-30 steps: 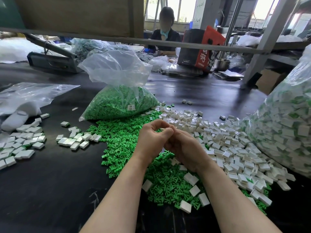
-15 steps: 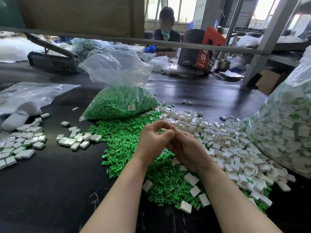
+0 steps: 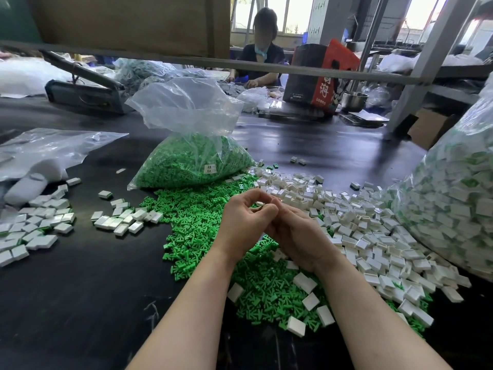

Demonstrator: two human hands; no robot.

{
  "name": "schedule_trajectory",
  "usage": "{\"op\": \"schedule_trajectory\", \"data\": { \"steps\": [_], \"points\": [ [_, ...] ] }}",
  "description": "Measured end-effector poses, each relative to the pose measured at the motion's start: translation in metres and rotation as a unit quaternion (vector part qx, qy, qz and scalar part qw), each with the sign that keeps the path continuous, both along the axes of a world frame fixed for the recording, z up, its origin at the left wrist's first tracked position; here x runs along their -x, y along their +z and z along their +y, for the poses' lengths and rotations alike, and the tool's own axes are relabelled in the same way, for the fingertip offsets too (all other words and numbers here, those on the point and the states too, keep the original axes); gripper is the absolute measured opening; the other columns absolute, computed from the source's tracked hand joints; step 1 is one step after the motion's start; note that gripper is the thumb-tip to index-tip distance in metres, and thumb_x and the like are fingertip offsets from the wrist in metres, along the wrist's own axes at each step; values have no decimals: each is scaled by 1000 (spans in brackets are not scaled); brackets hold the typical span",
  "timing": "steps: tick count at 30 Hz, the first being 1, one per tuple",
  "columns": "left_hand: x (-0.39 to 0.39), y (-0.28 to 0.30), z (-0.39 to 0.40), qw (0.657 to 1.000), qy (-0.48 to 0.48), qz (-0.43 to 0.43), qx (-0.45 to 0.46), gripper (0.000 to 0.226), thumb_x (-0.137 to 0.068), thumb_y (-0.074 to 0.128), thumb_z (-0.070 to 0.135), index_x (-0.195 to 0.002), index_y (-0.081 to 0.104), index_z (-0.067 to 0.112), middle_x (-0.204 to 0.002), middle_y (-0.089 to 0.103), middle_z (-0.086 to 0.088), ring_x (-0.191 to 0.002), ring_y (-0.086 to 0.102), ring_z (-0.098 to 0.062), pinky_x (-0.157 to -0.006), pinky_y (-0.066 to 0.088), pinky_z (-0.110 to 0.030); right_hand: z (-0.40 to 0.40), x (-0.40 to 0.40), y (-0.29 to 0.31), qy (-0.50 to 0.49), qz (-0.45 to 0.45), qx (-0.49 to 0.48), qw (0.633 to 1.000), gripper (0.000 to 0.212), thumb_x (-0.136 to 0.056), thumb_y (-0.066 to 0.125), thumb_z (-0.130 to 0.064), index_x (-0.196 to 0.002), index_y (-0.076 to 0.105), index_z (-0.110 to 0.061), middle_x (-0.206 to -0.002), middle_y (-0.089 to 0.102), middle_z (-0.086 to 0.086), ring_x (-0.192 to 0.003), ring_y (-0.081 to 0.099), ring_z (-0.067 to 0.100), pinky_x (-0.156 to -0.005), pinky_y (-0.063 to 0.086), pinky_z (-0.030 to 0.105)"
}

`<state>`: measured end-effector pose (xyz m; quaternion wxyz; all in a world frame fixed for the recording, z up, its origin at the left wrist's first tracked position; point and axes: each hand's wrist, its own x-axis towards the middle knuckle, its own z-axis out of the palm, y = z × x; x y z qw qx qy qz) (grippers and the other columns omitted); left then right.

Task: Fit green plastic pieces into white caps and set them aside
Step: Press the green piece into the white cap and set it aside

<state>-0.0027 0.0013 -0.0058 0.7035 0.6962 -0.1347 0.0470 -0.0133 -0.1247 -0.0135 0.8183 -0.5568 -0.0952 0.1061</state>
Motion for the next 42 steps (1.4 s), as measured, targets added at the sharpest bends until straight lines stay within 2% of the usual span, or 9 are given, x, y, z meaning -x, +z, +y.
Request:
{"op": "schedule_trajectory", "data": {
  "steps": [6,11,17,21,26,29,32,39,42],
  "points": [
    [1,2,0,1000,-4,6,-1,13,-71,62,18,-78,67,8,-75,68,-23,-56,57,-24,-57,53,-54,-1,0,0,12,-1,-6,1000,50,-92,49,-30,-134,54,-4,-124,55,27,-118,52,31,-116,32,49],
    [2,2,0,1000,-1,3,-7,17,-70,61,18,-79,67,4,-68,67,-14,-55,58,-21,-57,53,-40,-1,0,1,11,-2,-1,1000,53,-92,47,-29,-136,51,0,-125,56,27,-119,53,31,-116,33,47],
    [0,2,1,1000,-6,-1,-12,15,-71,62,18,-78,67,7,-65,67,-13,-53,59,-20,-54,53,-35,-1,0,0,2,-2,8,1000,54,-93,46,-30,-135,50,3,-117,48,25,-112,43,34,-114,26,54],
    [-2,1,5,1000,-16,0,-18,5,-81,64,14,-82,67,10,-58,63,-10,-54,58,-27,-53,52,-45,2,-1,-1,-6,-11,18,1000,52,-95,44,-43,-118,60,1,-112,49,24,-103,42,33,-97,32,49],
    [-2,0,7,999,-31,-4,-7,12,-95,59,9,-86,65,14,-61,65,6,-54,58,-9,-52,50,-21,0,-5,-3,-44,-25,73,996,82,-91,36,-61,-105,57,17,-86,58,24,-77,47,33,-67,34,39],
    [-5,-1,10,1000,0,-6,-1,11,-95,61,14,-87,68,17,-72,70,8,-67,62,-4,-62,49,-14,-4,-6,-4,-89,-75,108,987,53,-94,44,-50,-92,63,-1,-72,62,9,-62,50,19,-53,35,26],
    [-7,-1,14,1000,17,6,19,8,-92,64,12,-88,70,14,-70,70,10,-61,60,3,-57,45,-9,-5,-7,-4,-129,-133,123,975,16,-97,57,-19,-105,55,-5,-72,56,4,-62,50,12,-51,41,21],
    [-5,3,16,998,13,-25,-61,9,-89,70,17,-85,71,25,-99,67,0,-87,64,-3,-75,46,-7,-1,-6,2,-43,-14,159,986,73,-79,32,-79,-87,60,-11,-65,61,5,-51,45,13,-41,30,22],
    [-3,5,13,997,-6,-19,-72,10,-89,69,16,-83,70,24,-107,62,-7,-84,63,-13,-82,52,-24,-1,-7,-2,10,-6,148,989,75,-79,30,-83,-77,64,-17,-65,58,3,-52,42,13,-43,24,26]
  ]
}}
